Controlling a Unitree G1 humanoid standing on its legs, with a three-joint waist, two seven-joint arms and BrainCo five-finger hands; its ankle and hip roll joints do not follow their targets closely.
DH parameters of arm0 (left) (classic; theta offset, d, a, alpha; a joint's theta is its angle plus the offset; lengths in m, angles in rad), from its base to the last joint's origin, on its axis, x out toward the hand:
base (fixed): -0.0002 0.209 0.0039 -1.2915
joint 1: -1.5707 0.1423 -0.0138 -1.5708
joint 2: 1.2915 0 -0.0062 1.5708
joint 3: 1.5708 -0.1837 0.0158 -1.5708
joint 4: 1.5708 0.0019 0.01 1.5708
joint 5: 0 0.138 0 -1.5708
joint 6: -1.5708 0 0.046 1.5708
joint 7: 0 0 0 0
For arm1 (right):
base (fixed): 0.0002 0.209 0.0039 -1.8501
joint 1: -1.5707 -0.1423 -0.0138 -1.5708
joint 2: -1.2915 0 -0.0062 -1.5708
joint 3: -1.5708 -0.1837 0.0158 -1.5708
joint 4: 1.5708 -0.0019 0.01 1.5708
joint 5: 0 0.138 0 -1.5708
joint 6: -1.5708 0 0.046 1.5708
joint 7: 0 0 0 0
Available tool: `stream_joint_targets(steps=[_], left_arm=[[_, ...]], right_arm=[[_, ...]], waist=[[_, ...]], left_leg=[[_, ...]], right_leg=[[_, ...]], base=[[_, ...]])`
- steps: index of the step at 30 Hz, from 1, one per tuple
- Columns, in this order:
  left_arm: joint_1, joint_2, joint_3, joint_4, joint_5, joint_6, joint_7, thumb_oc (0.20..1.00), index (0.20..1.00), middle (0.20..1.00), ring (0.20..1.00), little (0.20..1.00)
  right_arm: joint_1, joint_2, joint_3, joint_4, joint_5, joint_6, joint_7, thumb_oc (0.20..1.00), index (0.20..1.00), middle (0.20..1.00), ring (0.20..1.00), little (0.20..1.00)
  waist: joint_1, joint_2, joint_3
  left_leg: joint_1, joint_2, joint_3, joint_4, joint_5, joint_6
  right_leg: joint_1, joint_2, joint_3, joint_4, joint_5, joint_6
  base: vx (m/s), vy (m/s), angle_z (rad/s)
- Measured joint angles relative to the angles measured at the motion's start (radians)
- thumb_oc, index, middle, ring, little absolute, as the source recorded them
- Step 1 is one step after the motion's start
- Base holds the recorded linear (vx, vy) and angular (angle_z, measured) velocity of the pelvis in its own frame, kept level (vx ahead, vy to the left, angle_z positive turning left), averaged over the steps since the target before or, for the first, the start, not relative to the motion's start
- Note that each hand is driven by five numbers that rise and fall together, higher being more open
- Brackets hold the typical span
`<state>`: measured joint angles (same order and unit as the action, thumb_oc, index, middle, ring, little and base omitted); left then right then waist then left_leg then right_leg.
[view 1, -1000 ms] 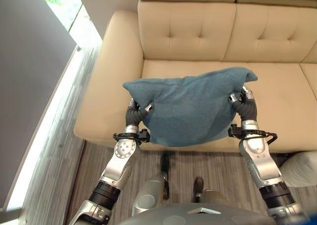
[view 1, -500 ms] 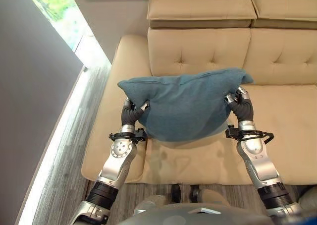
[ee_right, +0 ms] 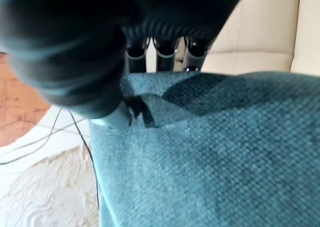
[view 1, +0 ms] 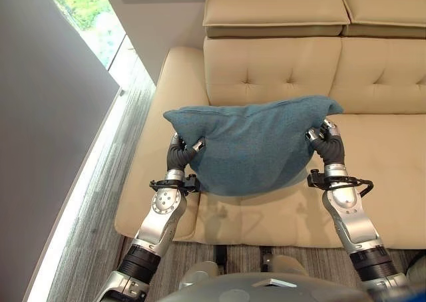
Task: Pick up all the scattered cushions and arrange them neatly on the sofa.
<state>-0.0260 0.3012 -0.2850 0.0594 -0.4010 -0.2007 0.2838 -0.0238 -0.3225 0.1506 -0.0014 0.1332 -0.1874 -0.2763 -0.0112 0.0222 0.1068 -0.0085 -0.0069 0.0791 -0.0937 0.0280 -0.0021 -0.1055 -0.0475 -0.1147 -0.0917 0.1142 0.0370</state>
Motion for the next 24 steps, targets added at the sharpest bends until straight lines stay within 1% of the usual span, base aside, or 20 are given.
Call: stream_joint_targets(steps=[1, 2, 4, 5, 6, 7, 8, 9, 10, 11, 12, 13, 14, 15, 17, 18, 20, 21, 22, 24], left_arm=[[0.0, -0.001, 0.002, 0.0, 0.0, 0.0, 0.002, 0.2, 0.2, 0.2, 0.2, 0.2], [-0.001, 0.001, 0.018, 0.0, 0.0, -0.001, 0.005, 0.2, 0.2, 0.2, 0.2, 0.2], [-0.009, 0.008, 0.033, 0.001, -0.001, -0.001, 0.005, 0.2, 0.2, 0.2, 0.2, 0.2], [-0.045, 0.022, 0.019, 0.002, 0.0, 0.0, 0.001, 0.2, 0.2, 0.2, 0.2, 0.2], [-0.049, 0.021, 0.009, 0.002, 0.0, 0.0, 0.0, 0.2, 0.2, 0.2, 0.2, 0.2], [-0.051, 0.019, 0.004, 0.002, 0.0, 0.0, 0.001, 0.2, 0.2, 0.2, 0.2, 0.2], [-0.053, 0.02, 0.004, 0.002, 0.0, -0.001, 0.001, 0.2, 0.2, 0.2, 0.2, 0.2], [-0.055, 0.021, 0.013, 0.002, 0.0, -0.001, 0.003, 0.2, 0.2, 0.2, 0.2, 0.2], [-0.051, 0.033, 0.01, 0.002, 0.0, 0.0, 0.003, 0.2, 0.2, 0.2, 0.2, 0.2], [-0.043, 0.023, 0.024, 0.003, -0.001, 0.0, 0.006, 0.2, 0.2, 0.2, 0.2, 0.2], [-0.039, 0.015, 0.029, 0.003, 0.0, 0.0, 0.006, 0.2, 0.2, 0.2, 0.2, 0.2], [-0.03, 0.005, 0.031, 0.001, 0.0, 0.0, 0.006, 0.2, 0.2, 0.2, 0.2, 0.2], [-0.033, -0.015, 0.029, -0.001, 0.0, -0.001, 0.006, 0.2, 0.2, 0.2, 0.2, 0.2], [-0.033, -0.022, 0.02, -0.001, 0.0, 0.0, 0.006, 0.2, 0.2, 0.2, 0.2, 0.2], [-0.079, -0.023, -0.013, 0.001, 0.002, 0.0, 0.015, 0.2, 0.2, 0.2, 0.2, 0.2], [-0.13, -0.018, -0.012, 0.006, 0.003, 0.0, 0.046, 0.2, 0.2, 0.2, 0.2, 0.2], [-0.256, -0.02, -0.01, 0.06, 0.009, -0.001, 0.085, 0.2, 0.2, 0.2, 0.2, 0.2], [-0.36, -0.023, -0.012, 0.146, 0.024, -0.002, 0.118, 0.2, 0.2, 0.2, 0.2, 0.2], [-0.425, -0.022, -0.01, 0.201, 0.028, -0.001, 0.132, 0.2, 0.2, 0.2, 0.2, 0.2], [-0.453, -0.012, -0.01, 0.209, 0.029, -0.004, 0.163, 0.2, 0.2, 0.2, 0.2, 0.2]], right_arm=[[-0.003, 0.0, 0.002, 0.0, 0.0, 0.0, -0.001, 0.2, 0.2, 0.2, 0.2, 0.2], [-0.015, 0.003, 0.023, 0.0, 0.0, 0.002, -0.001, 0.2, 0.2, 0.2, 0.2, 0.2], [-0.024, -0.001, 0.035, 0.0, 0.0, 0.002, 0.0, 0.2, 0.2, 0.2, 0.2, 0.2], [-0.019, 0.002, 0.022, 0.011, 0.0, 0.002, -0.001, 0.2, 0.2, 0.2, 0.2, 0.2], [-0.02, 0.006, 0.017, 0.029, 0.0, 0.004, -0.002, 0.2, 0.2, 0.2, 0.2, 0.2], [-0.024, 0.005, 0.014, 0.03, 0.0, 0.006, -0.002, 0.2, 0.2, 0.2, 0.2, 0.2], [-0.038, 0.006, 0.014, 0.03, 0.0, 0.006, -0.002, 0.2, 0.2, 0.2, 0.2, 0.2], [-0.049, 0.007, 0.01, 0.029, -0.001, 0.006, -0.001, 0.2, 0.2, 0.2, 0.2, 0.2], [-0.046, 0.01, 0.02, 0.03, -0.001, 0.007, -0.002, 0.2, 0.2, 0.2, 0.2, 0.2], [-0.055, 0.004, 0.025, 0.039, -0.001, 0.008, 0.001, 0.2, 0.2, 0.2, 0.2, 0.2], [-0.054, 0.0, 0.026, 0.046, -0.001, 0.012, 0.001, 0.2, 0.2, 0.2, 0.2, 0.2], [-0.054, -0.01, 0.025, 0.048, -0.001, 0.022, 0.001, 0.2, 0.2, 0.2, 0.2, 0.2], [-0.057, -0.013, 0.018, 0.034, -0.001, 0.021, 0.001, 0.2, 0.2, 0.2, 0.2, 0.2], [-0.058, -0.017, 0.015, 0.032, -0.001, 0.022, -0.002, 0.2, 0.2, 0.2, 0.2, 0.2], [-0.066, -0.055, 0.008, 0.035, -0.001, 0.021, -0.016, 0.2, 0.2, 0.2, 0.2, 0.2], [-0.128, -0.05, 0.017, 0.06, -0.001, 0.022, -0.039, 0.2, 0.2, 0.2, 0.2, 0.2], [-0.256, -0.044, 0.023, 0.119, -0.004, 0.022, -0.077, 0.2, 0.2, 0.2, 0.2, 0.2], [-0.361, -0.047, 0.034, 0.187, -0.017, 0.027, -0.112, 0.2, 0.2, 0.2, 0.2, 0.2], [-0.422, -0.051, 0.048, 0.225, -0.028, 0.028, -0.129, 0.2, 0.2, 0.2, 0.2, 0.2], [-0.465, -0.048, 0.058, 0.233, -0.032, 0.028, -0.165, 0.2, 0.2, 0.2, 0.2, 0.2]], waist=[[0.003, -0.001, 0.0], [0.004, -0.017, 0.005], [0.006, -0.024, 0.009], [-0.025, -0.028, 0.013], [-0.034, -0.03, 0.015], [-0.022, -0.028, 0.016], [-0.009, -0.027, 0.016], [0.001, -0.028, 0.016], [0.001, -0.044, 0.016], [0.019, -0.031, 0.023], [0.019, -0.024, 0.022], [0.016, -0.009, 0.016], [0.013, -0.003, 0.008], [0.0, 0.003, 0.005], [-0.027, 0.016, -0.003], [-0.025, 0.018, -0.005], [-0.019, 0.032, -0.004], [-0.021, 0.045, -0.006], [-0.02, 0.055, -0.005], [-0.019, 0.062, -0.005]], left_leg=[[0.001, -0.001, 0.013, 0.0, 0.0, 0.0], [-0.01, -0.012, 0.017, 0.021, -0.002, 0.003], [-0.018, -0.008, 0.025, 0.028, -0.016, 0.024], [-0.043, -0.001, 0.026, 0.026, -0.015, 0.033], [-0.045, 0.003, 0.022, 0.019, -0.002, 0.035], [-0.052, 0.009, 0.028, 0.008, 0.003, 0.035], [-0.067, 0.011, 0.033, 0.01, 0.003, 0.028], [-0.084, 0.011, 0.018, 0.009, 0.007, 0.019], [-0.083, 0.009, 0.0, 0.002, 0.023, -0.005], [-0.077, 0.041, -0.012, 0.0, 0.035, -0.028], [-0.073, 0.056, -0.018, 0.0, 0.039, -0.036], [-0.057, 0.094, -0.038, -0.001, 0.034, -0.057], [-0.047, 0.13, -0.042, 0.0, 0.028, -0.075], [-0.048, 0.139, -0.043, 0.0, 0.027, -0.077], [-0.075, 0.141, -0.066, 0.001, 0.031, -0.088], [-0.107, 0.14, -0.065, 0.001, 0.039, -0.088], [-0.172, 0.132, -0.066, 0.002, 0.062, -0.087], [-0.208, 0.127, -0.068, 0.002, 0.074, -0.086], [-0.231, 0.124, -0.075, 0.002, 0.081, -0.088], [-0.255, 0.12, -0.086, 0.002, 0.091, -0.086]], right_leg=[[-0.011, 0.005, 0.014, 0.0, 0.006, -0.001], [-0.034, 0.012, 0.049, 0.002, 0.035, 0.016], [-0.073, 0.013, 0.08, 0.034, 0.052, 0.039], [-0.133, 0.003, 0.101, 0.107, 0.011, 0.086], [-0.15, -0.003, 0.1, 0.141, -0.019, 0.092], [-0.179, -0.032, 0.1, 0.181, -0.031, 0.1], [-0.197, -0.073, 0.101, 0.199, -0.034, 0.104], [-0.186, -0.107, 0.086, 0.188, -0.034, 0.103], [-0.112, -0.134, 0.064, 0.117, -0.027, 0.114], [-0.05, -0.101, 0.042, 0.015, -0.004, 0.103], [-0.031, -0.087, 0.031, -0.002, 0.001, 0.093], [-0.001, -0.051, -0.004, -0.008, -0.015, 0.08], [0.009, -0.014, -0.012, -0.008, -0.033, 0.06], [0.009, -0.005, -0.013, -0.004, -0.033, 0.056], [0.001, 0.0, -0.041, -0.003, -0.04, 0.054], [-0.033, -0.001, -0.041, -0.002, -0.029, 0.042], [-0.095, -0.009, -0.046, -0.002, -0.008, 0.037], [-0.127, -0.014, -0.052, -0.002, 0.002, 0.042], [-0.147, -0.016, -0.057, -0.002, 0.006, 0.048], [-0.166, -0.02, -0.062, -0.002, 0.008, 0.045]], base=[[-0.09, 0.11, -0.95], [-0.12, 0.106, -0.97], [-0.07, 0.005, -0.9], [0.01, -0.128, -0.32], [0.04, -0.164, -0.11], [0.1, -0.194, -0.1], [0.09, -0.115, -0.18], [0.16, -0.15, 0.17], [0.17, -0.122, 0.31], [0.28, -0.191, 0.46], [0.23, -0.134, 0.38], [0.21, -0.125, 0.28], [0.18, -0.105, 0.13], [0.17, -0.108, 0.02], [0.06, -0.057, 0.27], [-0.04, 0.001, 0.21], [-0.05, 0.014, 0.07], [-0.07, 0.015, 0.17], [-0.07, 0.008, 0.21], [-0.08, 0.012, 0.16]])
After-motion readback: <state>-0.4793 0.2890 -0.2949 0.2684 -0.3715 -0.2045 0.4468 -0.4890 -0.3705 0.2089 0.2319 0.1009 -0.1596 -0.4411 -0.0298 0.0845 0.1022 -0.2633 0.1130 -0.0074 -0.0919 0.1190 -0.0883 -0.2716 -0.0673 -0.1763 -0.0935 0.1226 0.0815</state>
